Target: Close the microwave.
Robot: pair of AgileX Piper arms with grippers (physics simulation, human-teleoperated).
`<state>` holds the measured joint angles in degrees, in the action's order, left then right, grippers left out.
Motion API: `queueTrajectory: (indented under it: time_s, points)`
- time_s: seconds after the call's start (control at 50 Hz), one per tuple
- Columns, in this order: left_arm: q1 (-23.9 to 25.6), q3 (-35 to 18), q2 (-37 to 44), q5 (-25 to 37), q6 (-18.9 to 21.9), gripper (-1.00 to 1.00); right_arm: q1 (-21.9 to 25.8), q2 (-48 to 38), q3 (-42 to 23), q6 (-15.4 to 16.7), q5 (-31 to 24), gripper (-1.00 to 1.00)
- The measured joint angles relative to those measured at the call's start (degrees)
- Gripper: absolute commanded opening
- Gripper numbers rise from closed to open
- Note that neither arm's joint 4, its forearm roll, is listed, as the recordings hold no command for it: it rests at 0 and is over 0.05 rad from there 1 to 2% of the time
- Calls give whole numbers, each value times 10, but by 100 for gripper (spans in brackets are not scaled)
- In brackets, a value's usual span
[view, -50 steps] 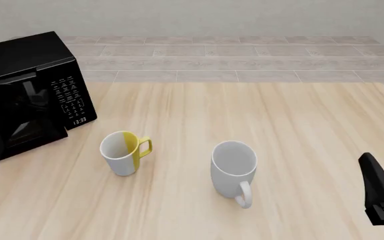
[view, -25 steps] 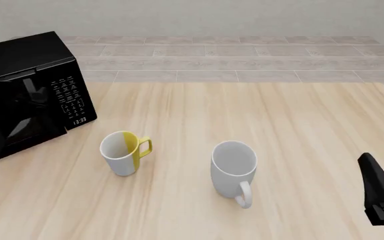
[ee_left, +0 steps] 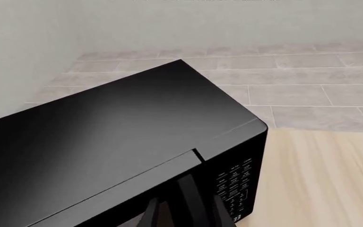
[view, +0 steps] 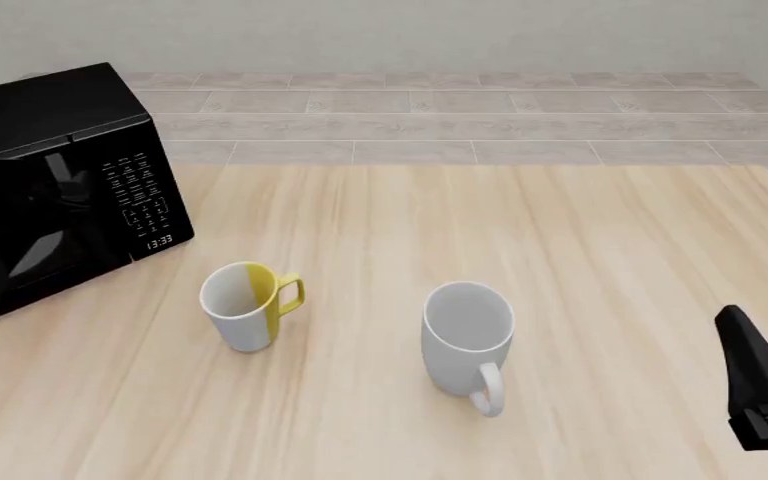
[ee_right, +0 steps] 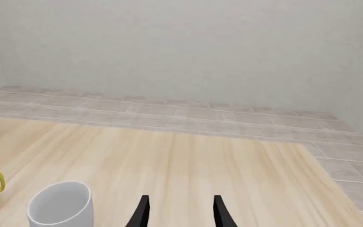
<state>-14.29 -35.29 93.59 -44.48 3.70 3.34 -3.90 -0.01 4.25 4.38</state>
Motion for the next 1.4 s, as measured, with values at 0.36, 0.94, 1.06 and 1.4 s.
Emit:
queueTrajectory:
  time_s: [0.36, 0.94, 1.06, 1.4]
  points:
    - [3, 28, 4, -26, 17, 100, 0, -6, 0, 2, 5, 100]
    - [34, 136, -146, -11, 23, 100, 0, -8, 0, 4, 5, 100]
    - [45, 158, -192, 3, 22, 100, -1, -10, 0, 4, 6, 100]
    - [87, 209, -385, 109, 16, 100, 0, -20, 0, -1, 13, 100]
